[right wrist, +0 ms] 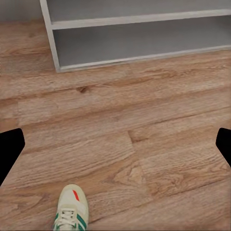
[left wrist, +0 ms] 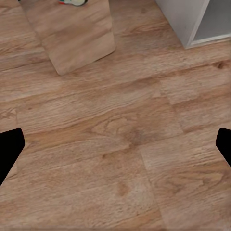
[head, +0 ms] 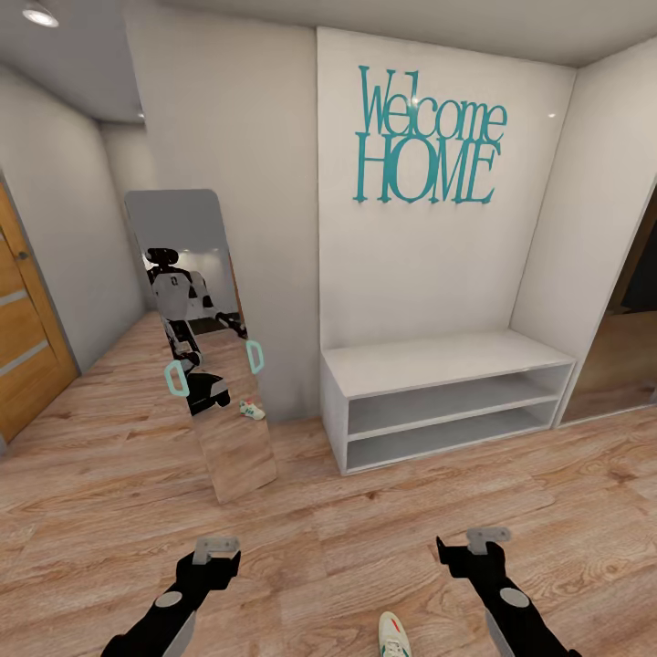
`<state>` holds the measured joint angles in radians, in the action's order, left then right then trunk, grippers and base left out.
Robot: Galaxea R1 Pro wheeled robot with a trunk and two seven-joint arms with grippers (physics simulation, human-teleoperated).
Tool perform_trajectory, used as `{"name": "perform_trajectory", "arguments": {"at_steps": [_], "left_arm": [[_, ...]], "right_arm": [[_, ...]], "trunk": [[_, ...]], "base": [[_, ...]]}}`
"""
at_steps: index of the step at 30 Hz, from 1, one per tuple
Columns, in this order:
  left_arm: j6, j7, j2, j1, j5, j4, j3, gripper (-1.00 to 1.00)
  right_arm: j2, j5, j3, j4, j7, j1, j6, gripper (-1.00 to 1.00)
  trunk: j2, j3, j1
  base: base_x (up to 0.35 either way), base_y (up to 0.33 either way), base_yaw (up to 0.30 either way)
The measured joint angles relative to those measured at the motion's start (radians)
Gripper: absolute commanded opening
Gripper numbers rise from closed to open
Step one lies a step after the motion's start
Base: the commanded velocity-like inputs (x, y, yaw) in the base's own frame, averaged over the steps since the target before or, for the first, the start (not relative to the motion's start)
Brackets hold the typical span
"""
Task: Pick up the two gym shoes and the two sandals from the corridor floor and place them onto the hallstand (shoe rack) in the corridor, making sure they are on the rack and not on the floor. Arrange them so the two gym shoes are next to each other and the two sandals are next to each other.
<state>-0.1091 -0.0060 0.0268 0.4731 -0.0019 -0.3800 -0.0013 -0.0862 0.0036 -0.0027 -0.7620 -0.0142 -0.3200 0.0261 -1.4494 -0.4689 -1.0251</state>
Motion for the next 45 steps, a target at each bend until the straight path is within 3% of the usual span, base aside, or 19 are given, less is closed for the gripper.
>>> {"name": "perform_trajectory", "arguments": {"at_steps": [15, 38, 45], "left_arm": [[-0.001, -0.001, 0.000, -0.001, 0.003, 0.002, 0.002, 1.00], [-0.001, -0.002, -0.001, -0.001, 0.001, 0.001, -0.001, 1.00], [0.000, -0.005, 0.000, -0.001, 0.003, 0.002, -0.004, 1.00]], "right_arm": [[0.000, 0.002, 0.003, 0.004, 0.000, -0.002, 0.003, 1.00], [0.008, 0.001, 0.004, 0.004, 0.000, -0.002, 0.004, 1.00], [0.008, 0.000, 0.003, 0.003, 0.000, -0.002, 0.004, 1.00]], "trunk": [[0.000, 0.000, 0.000], [0.000, 0.000, 0.000], [-0.049, -0.022, -0.027]], "base": [[0.137, 0.000, 0.000], [0.013, 0.000, 0.000], [0.000, 0.000, 0.000]]}}
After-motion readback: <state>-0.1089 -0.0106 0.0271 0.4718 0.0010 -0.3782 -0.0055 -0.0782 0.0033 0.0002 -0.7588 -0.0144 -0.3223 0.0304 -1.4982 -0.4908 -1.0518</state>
